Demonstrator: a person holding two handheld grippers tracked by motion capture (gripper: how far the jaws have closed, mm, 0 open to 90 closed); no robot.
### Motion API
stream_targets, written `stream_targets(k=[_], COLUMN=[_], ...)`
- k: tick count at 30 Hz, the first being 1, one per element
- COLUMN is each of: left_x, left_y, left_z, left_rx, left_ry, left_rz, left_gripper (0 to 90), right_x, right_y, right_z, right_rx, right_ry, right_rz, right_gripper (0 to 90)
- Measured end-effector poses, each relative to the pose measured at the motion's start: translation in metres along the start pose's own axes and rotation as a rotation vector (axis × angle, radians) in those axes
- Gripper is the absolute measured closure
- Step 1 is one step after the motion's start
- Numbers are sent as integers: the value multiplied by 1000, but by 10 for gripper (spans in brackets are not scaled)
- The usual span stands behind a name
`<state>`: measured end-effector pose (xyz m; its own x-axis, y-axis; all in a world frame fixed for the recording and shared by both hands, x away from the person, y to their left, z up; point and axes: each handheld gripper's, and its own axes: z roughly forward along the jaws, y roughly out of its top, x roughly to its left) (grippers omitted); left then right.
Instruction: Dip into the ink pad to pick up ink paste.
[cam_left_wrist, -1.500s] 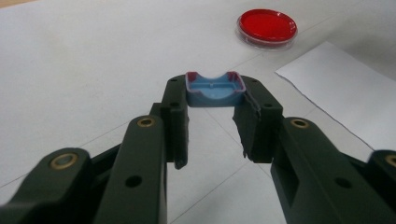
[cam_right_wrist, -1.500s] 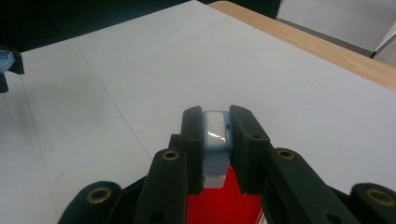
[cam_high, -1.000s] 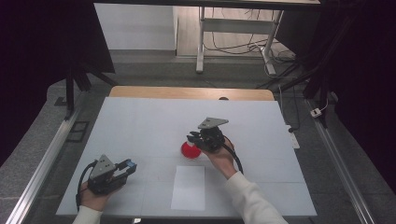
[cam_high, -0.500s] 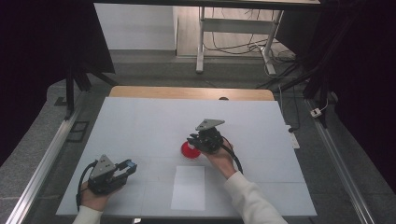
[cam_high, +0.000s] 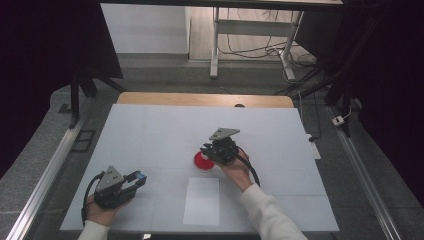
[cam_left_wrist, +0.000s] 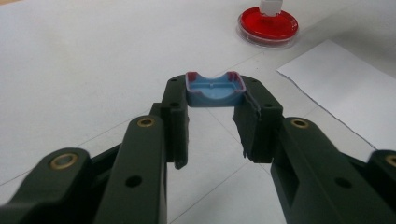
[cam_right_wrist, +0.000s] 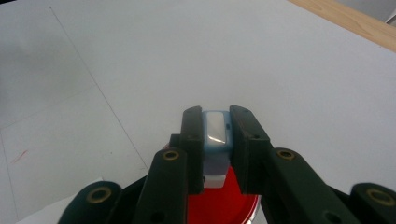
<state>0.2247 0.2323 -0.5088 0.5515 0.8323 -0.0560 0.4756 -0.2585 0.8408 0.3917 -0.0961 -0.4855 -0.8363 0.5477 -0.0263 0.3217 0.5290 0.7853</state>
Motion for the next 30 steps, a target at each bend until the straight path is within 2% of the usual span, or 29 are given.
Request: stream_targets(k=[6,15,24,30], left_x=[0,0,0,0], left_y=[0,0,0,0], left_z=[0,0,0,0], left_rx=[0,0,-1,0], left_ry=[-1,-2,-1,-1], left_rz=[0,-1,-1,1], left_gripper=[653,653,653,653], right_x=[0,1,2,2], right_y=[-3,-4,-5,-6], right_z=[5,6,8,8], right_rx=[25,24,53,53], right_ry=[1,1,-8,-8], right_rz=[-5,-4,-14,-15], right_gripper=[755,756,758,758])
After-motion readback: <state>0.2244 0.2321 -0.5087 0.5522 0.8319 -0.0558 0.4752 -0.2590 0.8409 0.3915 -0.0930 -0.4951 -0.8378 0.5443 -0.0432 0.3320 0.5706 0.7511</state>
